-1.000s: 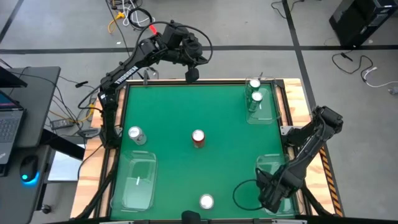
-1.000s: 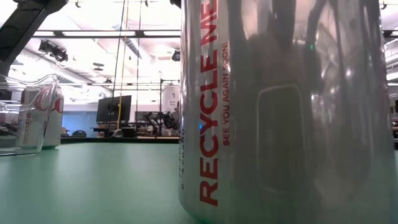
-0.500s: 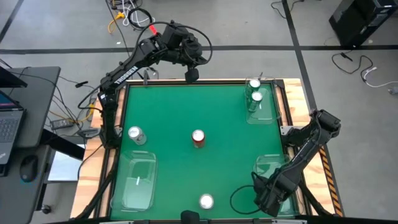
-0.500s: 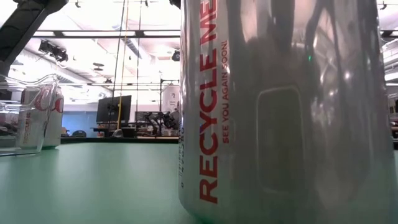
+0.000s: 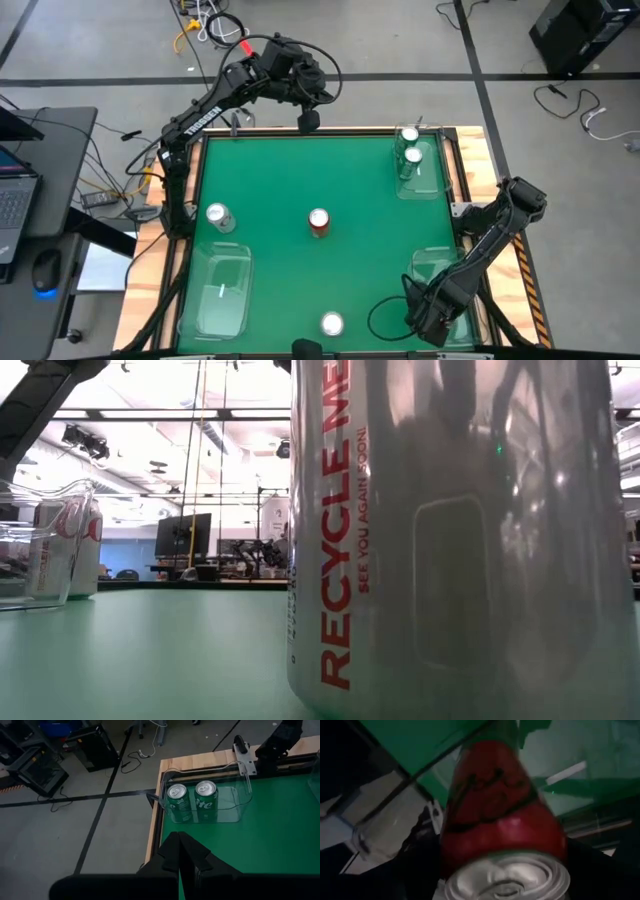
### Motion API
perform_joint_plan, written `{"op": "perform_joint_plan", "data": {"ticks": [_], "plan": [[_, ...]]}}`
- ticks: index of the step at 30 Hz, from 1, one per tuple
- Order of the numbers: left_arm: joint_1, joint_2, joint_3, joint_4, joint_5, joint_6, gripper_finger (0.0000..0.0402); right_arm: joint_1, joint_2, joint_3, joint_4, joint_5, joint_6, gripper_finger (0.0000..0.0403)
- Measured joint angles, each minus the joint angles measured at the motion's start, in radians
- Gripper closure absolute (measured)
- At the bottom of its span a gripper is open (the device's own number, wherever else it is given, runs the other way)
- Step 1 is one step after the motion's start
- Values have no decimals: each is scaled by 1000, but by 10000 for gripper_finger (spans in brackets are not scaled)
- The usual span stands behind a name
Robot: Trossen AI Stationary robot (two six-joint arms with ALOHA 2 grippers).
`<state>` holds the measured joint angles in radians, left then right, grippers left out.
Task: Sort soda cans
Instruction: Put the right red/black soda can into the right transparent bin, then put the left red/black soda can into the right transparent bin
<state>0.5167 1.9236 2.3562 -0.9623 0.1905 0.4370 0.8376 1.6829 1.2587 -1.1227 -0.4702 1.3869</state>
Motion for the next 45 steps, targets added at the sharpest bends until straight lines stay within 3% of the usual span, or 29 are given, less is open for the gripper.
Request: {"op": "perform_joint_plan", "data": {"ticks": [6, 15, 21, 33, 40, 45], "plan": [[-1, 0, 0, -2, 0, -2, 400, -14, -2, 0, 8, -84, 5, 82], [-6, 0, 0, -7, 0, -3, 401, -36, -11, 4, 5, -185, 3, 45], [-8, 0, 0, -13, 0, -3, 401, -58, -11, 63, -38, -171, -22, 35], [-8, -7, 0, -38, -4, 1, 401, -106, -11, 287, -451, 26, -151, 53], [-8, -45, 0, -91, -35, 50, 401, -154, -43, 293, -447, 341, -319, 94], [-8, -69, 0, -166, -44, 46, 401, -202, -42, 216, -435, 533, -490, 158]]}}
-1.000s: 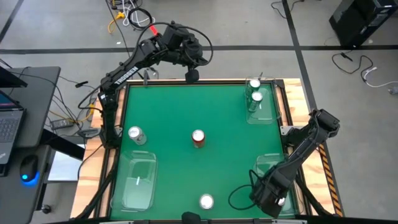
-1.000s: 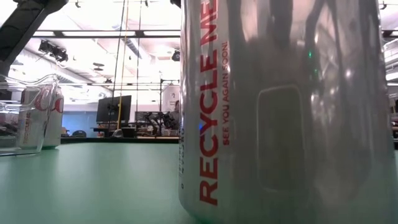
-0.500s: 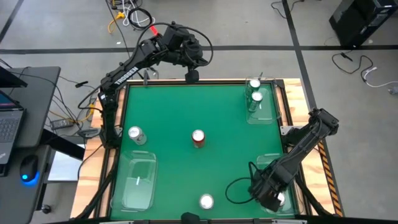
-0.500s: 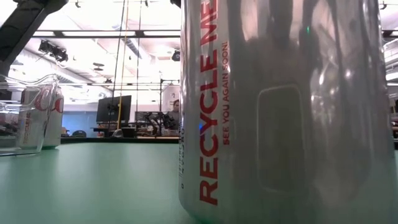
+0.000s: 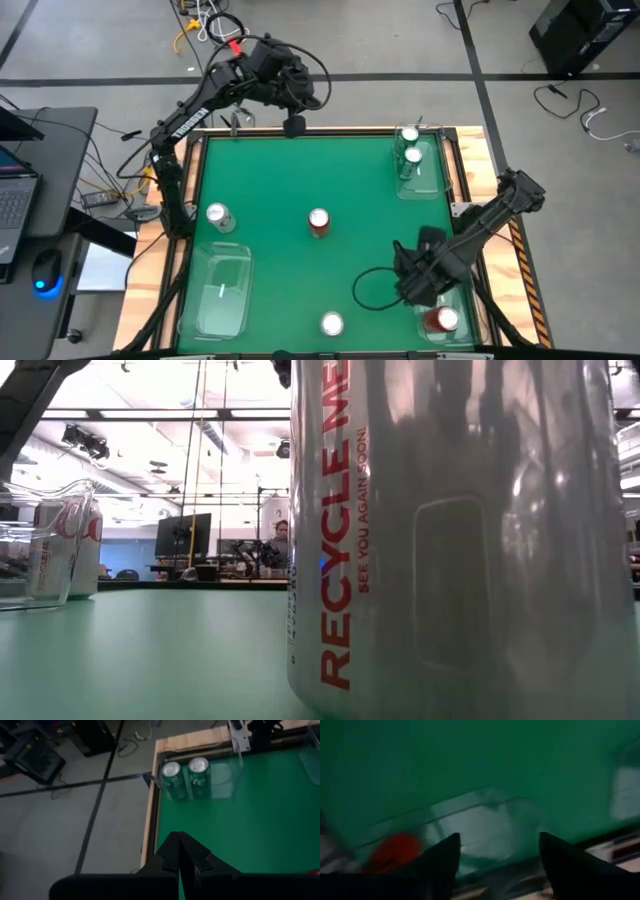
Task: Sort soda cans
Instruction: Put the left red/black soda can into the right transparent bin
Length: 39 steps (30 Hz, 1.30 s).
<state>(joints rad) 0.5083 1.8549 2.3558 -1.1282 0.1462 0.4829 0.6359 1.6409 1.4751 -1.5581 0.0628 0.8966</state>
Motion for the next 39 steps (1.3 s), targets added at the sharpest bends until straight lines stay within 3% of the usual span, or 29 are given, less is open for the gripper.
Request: {"op": "perform_joint_plan", "data": {"ticks": [5, 10, 18, 27, 33, 39], "plan": [[-1, -12, 0, -5, 9, -25, 401, -79, 1, -92, 61, 210, -132, 267], [-1, -11, -6, 17, 13, -43, 401, -188, -14, -183, 253, 313, -288, 388], [-1, -12, -98, 160, 16, -49, 401, -335, -152, -398, 733, 341, -510, 399], [4, -12, -251, 400, 29, -50, 401, -451, -333, -826, 1433, 334, -602, 401], [16, -18, -343, 467, 113, -37, 401, -478, -334, -1060, 1957, 327, -646, 400], [19, -87, -540, 615, 137, -16, 401, -522, -259, -1154, 2214, 285, -638, 398]]}}
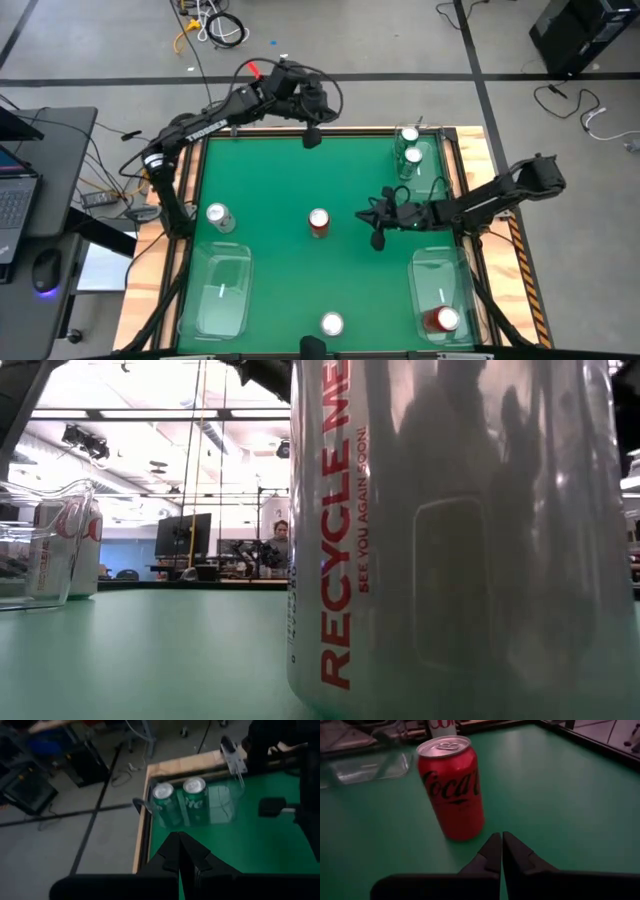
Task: Sort soda cans
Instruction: Put the left red/black soda can into the right transparent bin
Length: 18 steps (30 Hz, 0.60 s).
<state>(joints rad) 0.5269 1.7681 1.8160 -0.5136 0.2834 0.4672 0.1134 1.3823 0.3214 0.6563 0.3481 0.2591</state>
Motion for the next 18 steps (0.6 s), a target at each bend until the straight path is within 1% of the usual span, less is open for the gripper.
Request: {"op": "perform_joint_plan", "data": {"ticks": [4, 9, 13, 18], "plan": [[5, -103, -194, 177, 27, -31, 401, -26, 59, 16, 35, -11, 15, 395], [-4, -251, -433, 325, 47, -83, 401, -62, 114, 57, 80, -106, 22, 387], [-21, -364, -612, 395, 53, -112, 401, -70, 120, 79, 100, -120, -2, 375], [-39, -486, -805, 504, 129, -163, 401, -74, 99, 84, 101, -134, -18, 358]]}}
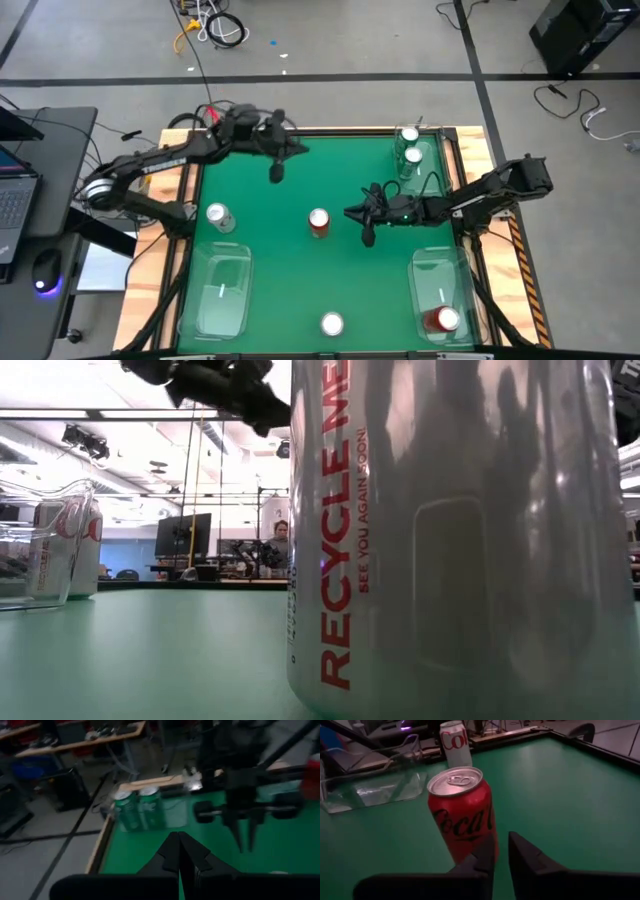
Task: Sort soda cans
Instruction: Put the left red/black soda can into the right transparent bin
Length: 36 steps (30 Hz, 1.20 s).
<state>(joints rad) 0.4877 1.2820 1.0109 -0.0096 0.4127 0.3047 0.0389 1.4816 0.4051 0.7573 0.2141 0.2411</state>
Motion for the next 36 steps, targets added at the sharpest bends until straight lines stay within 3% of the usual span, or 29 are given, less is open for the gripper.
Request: {"op": "perform_joint_plan", "data": {"ticks": [6, 13, 18, 23, 28, 32, 36], "plan": [[-28, -120, -190, 117, 36, -50, 401, -6, 0, 0, 20, -9, -32, 362], [-57, -183, -285, 142, 35, -76, 401, -39, 9, 0, 91, -143, 25, 356], [-65, -182, -296, 148, 35, -72, 402, -49, 76, 33, 91, -170, 83, 283], [-65, -183, -296, 153, 179, -46, 402, -41, 170, 118, 102, -238, 76, 179], [-65, -185, -296, 141, 202, -46, 402, -41, 186, 129, 107, -233, 44, 94], [-65, -185, -296, 140, 202, -45, 402, -38, 186, 129, 133, -229, 17, 57], [-65, -185, -296, 139, 201, -43, 402, -35, 186, 129, 132, -187, 1, 46]]}}
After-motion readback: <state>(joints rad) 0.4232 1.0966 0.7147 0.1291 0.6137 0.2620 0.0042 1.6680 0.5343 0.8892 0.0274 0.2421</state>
